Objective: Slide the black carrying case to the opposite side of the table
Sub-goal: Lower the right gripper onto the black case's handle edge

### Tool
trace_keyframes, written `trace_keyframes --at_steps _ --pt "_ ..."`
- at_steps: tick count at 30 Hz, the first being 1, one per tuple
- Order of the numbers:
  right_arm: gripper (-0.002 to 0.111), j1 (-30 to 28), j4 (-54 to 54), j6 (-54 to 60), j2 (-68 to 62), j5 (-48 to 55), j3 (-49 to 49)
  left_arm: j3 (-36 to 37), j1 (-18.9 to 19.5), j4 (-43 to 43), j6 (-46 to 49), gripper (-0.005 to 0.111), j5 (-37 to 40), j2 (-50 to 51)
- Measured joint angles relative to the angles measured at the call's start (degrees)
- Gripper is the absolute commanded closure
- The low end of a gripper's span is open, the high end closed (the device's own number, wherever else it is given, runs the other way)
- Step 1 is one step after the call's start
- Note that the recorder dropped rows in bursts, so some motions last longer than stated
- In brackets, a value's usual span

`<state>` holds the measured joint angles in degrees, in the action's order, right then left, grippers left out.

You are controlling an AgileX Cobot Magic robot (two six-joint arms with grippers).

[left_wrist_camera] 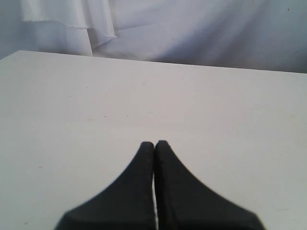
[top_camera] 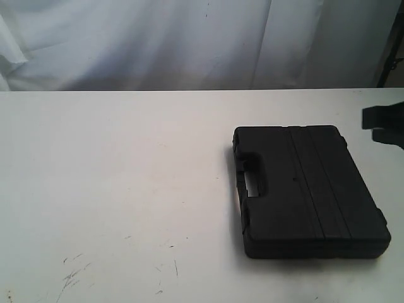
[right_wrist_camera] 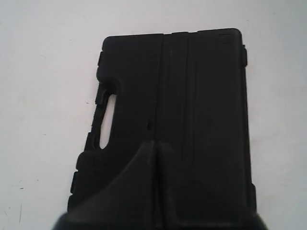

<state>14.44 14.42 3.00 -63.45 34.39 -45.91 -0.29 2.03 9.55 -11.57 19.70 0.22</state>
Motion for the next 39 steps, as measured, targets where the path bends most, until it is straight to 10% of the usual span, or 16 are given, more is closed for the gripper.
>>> trace_keyframes --at_steps 23,39 --pt "0.108 17.5 -9.0 -12.5 -37.7 14.0 -32.4 0.0 0.0 0.0 0.0 0.107 0.0 0.0" --pt "0.108 19.2 -11.4 -22.1 -58.5 28.0 -52.7 0.0 0.0 0.0 0.0 0.107 0.0 0.0"
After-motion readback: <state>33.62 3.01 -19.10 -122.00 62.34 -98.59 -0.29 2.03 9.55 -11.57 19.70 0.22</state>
